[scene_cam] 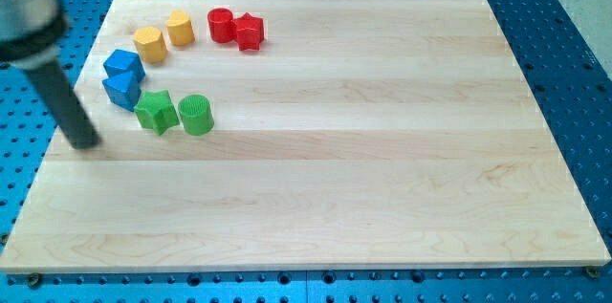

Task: Push the hexagon towards the right center of the board

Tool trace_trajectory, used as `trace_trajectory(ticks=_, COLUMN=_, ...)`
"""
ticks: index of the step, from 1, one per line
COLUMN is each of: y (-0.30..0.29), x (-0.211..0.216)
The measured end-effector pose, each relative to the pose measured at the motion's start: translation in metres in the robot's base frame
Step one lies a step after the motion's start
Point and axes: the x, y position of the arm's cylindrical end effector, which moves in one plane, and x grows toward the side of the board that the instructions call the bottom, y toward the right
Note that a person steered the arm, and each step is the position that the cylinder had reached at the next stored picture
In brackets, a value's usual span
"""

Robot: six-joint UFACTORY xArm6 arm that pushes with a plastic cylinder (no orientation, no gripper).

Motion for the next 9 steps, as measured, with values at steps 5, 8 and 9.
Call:
trace_trajectory(ticks=5, y=0.064, x=-0.143)
trace_trajectory(ticks=8, y=0.252, x=-0.107)
trace_trajectory(ticks=9, y=0.352, x=-0.077)
